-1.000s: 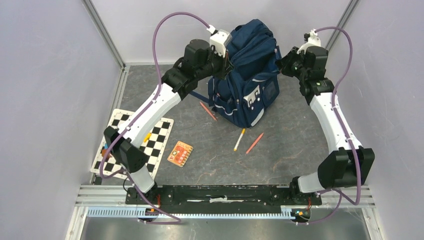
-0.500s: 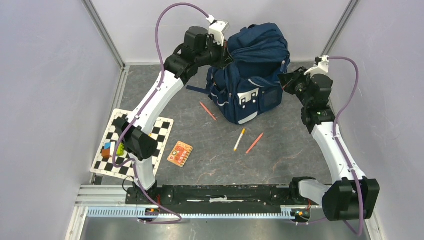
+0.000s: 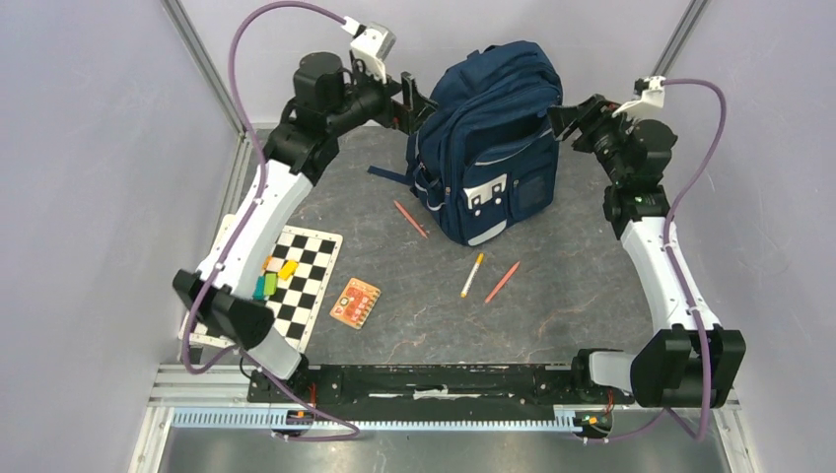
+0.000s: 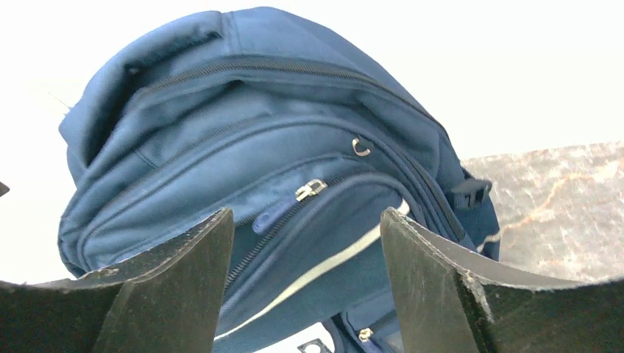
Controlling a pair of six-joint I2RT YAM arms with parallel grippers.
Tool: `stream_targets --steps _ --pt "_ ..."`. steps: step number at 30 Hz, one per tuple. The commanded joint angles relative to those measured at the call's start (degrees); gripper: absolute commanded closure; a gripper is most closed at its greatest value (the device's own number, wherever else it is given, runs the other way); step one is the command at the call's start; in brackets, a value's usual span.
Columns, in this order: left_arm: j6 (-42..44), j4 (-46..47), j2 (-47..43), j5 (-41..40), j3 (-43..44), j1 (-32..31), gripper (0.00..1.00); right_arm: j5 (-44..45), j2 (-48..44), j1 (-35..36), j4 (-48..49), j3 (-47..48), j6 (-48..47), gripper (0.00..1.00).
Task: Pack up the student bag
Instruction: Unzip the student bag at the center of the board.
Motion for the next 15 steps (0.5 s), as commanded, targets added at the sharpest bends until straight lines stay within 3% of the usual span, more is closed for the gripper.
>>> stream_targets --steps 1,8,13,15 --pt "-1.74 3.05 -9.45 -1.04 -7.84 -0.04 0.00 -3.96 -0.28 -0.95 6.43 4.26 -1.34 0.21" --pt "-6.70 -2.77 -20.75 -10.32 -26.51 0.00 0.00 -7.58 -2.16 -2.13 10.52 5.94 -1.12 0.19" --pt "-8.19 -20.34 -23.32 -20.96 -35.14 -0.13 0.00 -5.81 -5.68 -2.41 10.52 3.15 -4.36 0.19" --pt "-9.97 -22.86 -25.74 -24.36 -40.76 -0.20 0.00 -3.35 -7.73 -2.41 10.06 0.79 -6.26 0.18"
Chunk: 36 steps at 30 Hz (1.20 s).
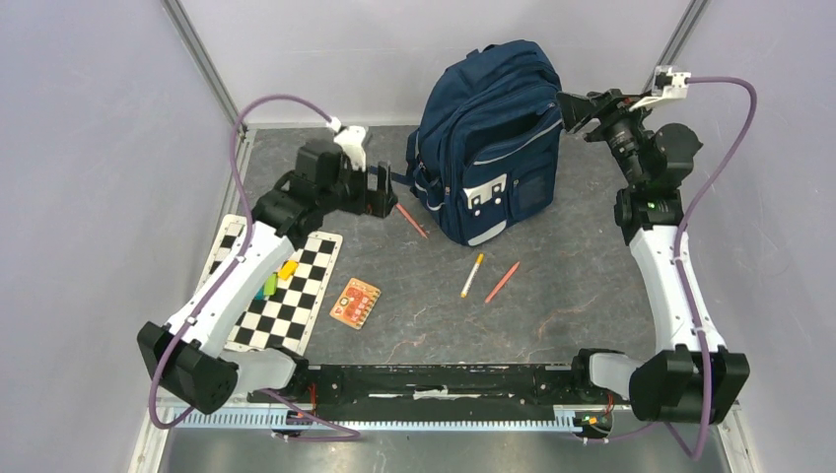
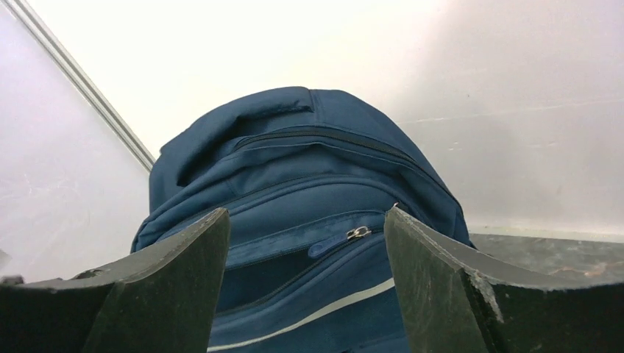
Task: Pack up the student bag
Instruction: Unzip the student bag at the center of the board, then pick up the stationery from the center of the board.
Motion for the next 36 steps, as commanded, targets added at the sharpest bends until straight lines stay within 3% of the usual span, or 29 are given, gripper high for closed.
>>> stream_targets --steps 1,5,10,15,24,27,32,36 --pt "-5.67 -12.52 -4.70 -11.15 -10.07 -0.13 0.00 4.12 -6.14 -0.29 2.50 -3.26 -5.05 0.18" --pt "-12.18 -7.34 -7.52 -10.59 -19.12 -0.13 0.00 14.06 -9.32 -0.29 -3.76 -6.47 -7.36 0.19" --pt "-28.20 2.95 -1.64 -11.07 -19.62 -0.54 0.00 23.53 -12.05 -0.34 -12.07 -7.92 -9.17 0.21" --pt "-39.92 12.19 12.05 -12.91 -14.89 -1.27 0.00 26.43 -16.09 -0.29 -13.95 -10.30 -9.83 0.27" --pt "-41.96 8.81 34.49 -12.99 3.75 -1.18 0.02 27.05 -21.87 -0.29 -17.63 -13.15 -9.91 0.34" --pt "-41.46 5.49 39.01 -14.01 8.54 -1.18 0.12 26.26 -23.25 -0.29 -17.61 -15.15 -8.28 0.37" --pt "-40.22 1.43 44.37 -16.52 14.12 -1.18 0.38 25.76 -24.16 -0.29 -17.60 -16.61 -7.82 0.40" --pt "-38.85 -1.68 47.28 -17.42 18.39 -1.18 0.47 26.71 -24.13 -0.29 -19.06 -16.32 -9.32 0.41"
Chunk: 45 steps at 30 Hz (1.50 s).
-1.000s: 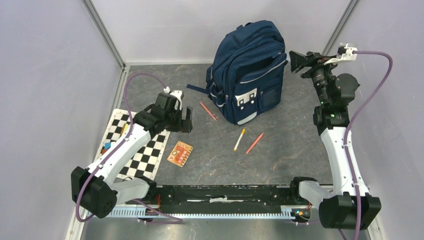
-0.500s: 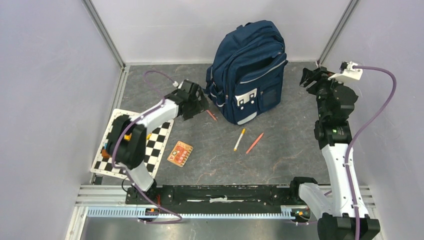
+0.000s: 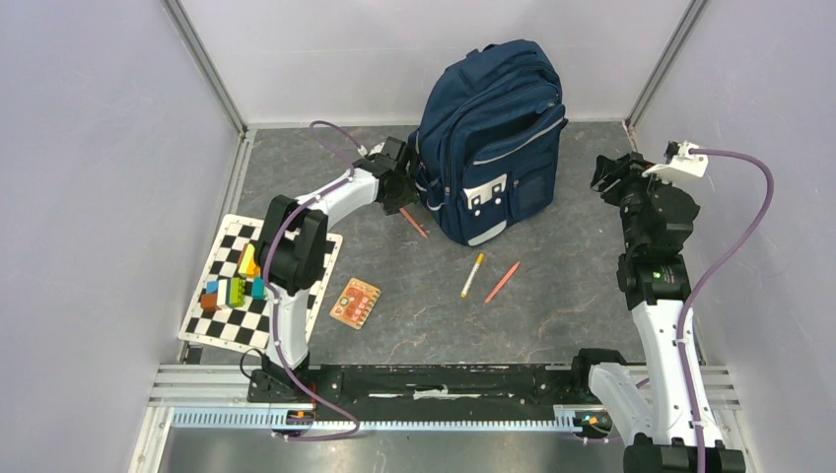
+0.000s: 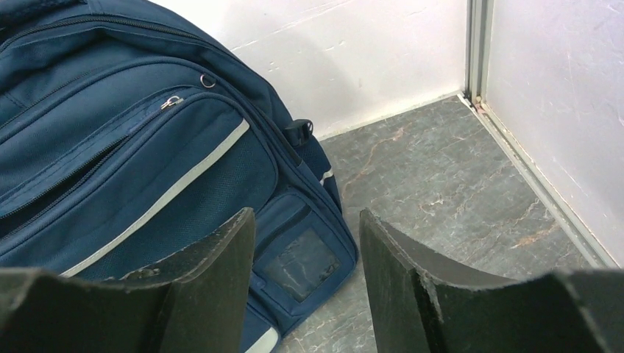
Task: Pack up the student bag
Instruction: Pick up the stationery from the center of the board.
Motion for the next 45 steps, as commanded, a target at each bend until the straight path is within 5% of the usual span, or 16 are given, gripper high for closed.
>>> stream_targets --steps 1,19,28,37,41,45 --pt "0.99 -4.95 3.09 -2.99 6.19 -0.35 0.48 1.17 -0.62 -0.12 0.27 0.45 -1.35 0.42" --pt "1.29 -8.38 7.04 -1.95 4.54 -0.36 0.55 0.77 0.23 -0.12 0.91 0.11 -1.95 0.42" --pt "2.82 -7.50 3.30 -3.24 -1.40 -0.35 0.96 -7.30 -0.96 -0.12 4.55 -1.13 -5.46 0.41" --pt "1.93 8.11 -21.10 0.35 -20.74 -0.65 0.98 -16.11 -0.76 -0.12 5.25 -0.78 -8.45 0.42" --pt "10.72 18.26 -36.15 1.84 -26.14 -1.76 0.98 -14.46 -1.05 -0.12 6.36 -0.91 -10.54 0.41" --pt "23.14 21.50 -43.82 9.68 -21.04 -3.94 0.98 -14.86 -0.56 -0.12 9.40 -0.31 -13.57 0.38"
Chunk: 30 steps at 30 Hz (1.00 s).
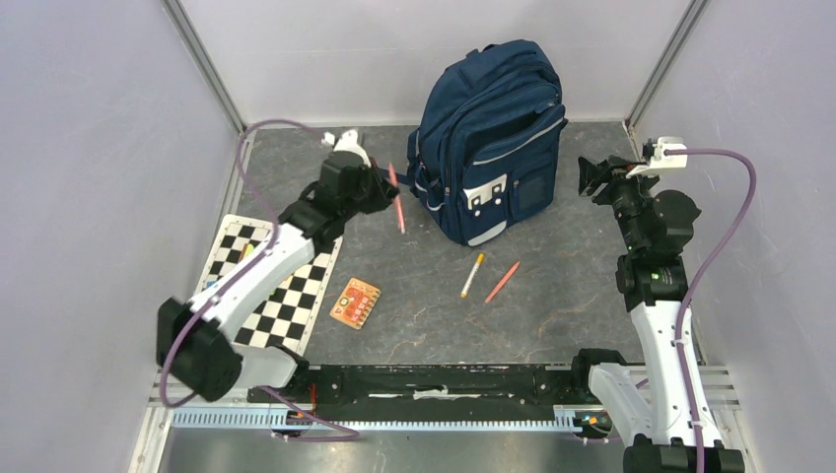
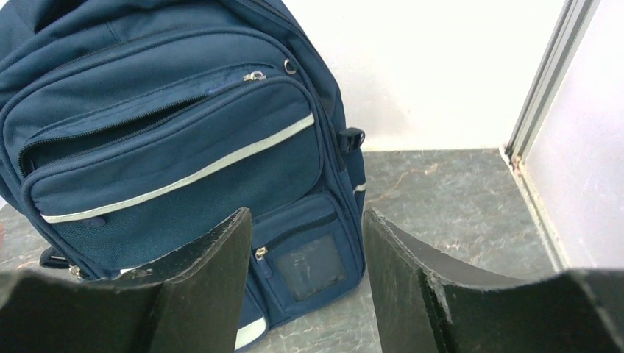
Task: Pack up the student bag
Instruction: Pick up the stationery from the center of the board, then place the stationery in the student bag.
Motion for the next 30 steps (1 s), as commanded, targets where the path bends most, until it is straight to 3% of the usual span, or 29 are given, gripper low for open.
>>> stream_targets --steps 1,4,7,12,17,30 --pt "17.81 10.41 -6.59 12.48 8.81 -2.60 0.98 -1.18 -0.01 -0.12 6.16 1.16 -4.29 0.37" --pt "27.93 3.60 -1.29 22.04 24.71 -5.85 0.98 -1.62 0.70 -0.12 8.52 1.45 -3.24 0.36" --pt "36.65 -4.38 6.21 23.38 40.21 -10.07 0.98 -3.08 0.93 -0.12 10.49 1.43 -1.34 0.36" --pt "46.45 -5.89 15.53 24.66 53.46 -13.58 0.98 -4.43 0.15 -0.12 12.17 1.04 0.32 0.36" --pt "53.17 -3.33 22.15 24.00 58.22 -15.31 0.98 -4.43 -1.39 -0.12 12.53 0.03 0.31 0.36" --pt "55.94 2.47 28.20 21.71 64.07 -15.72 0.98 -5.62 -1.97 -0.12 11.26 -0.19 0.37 0.37"
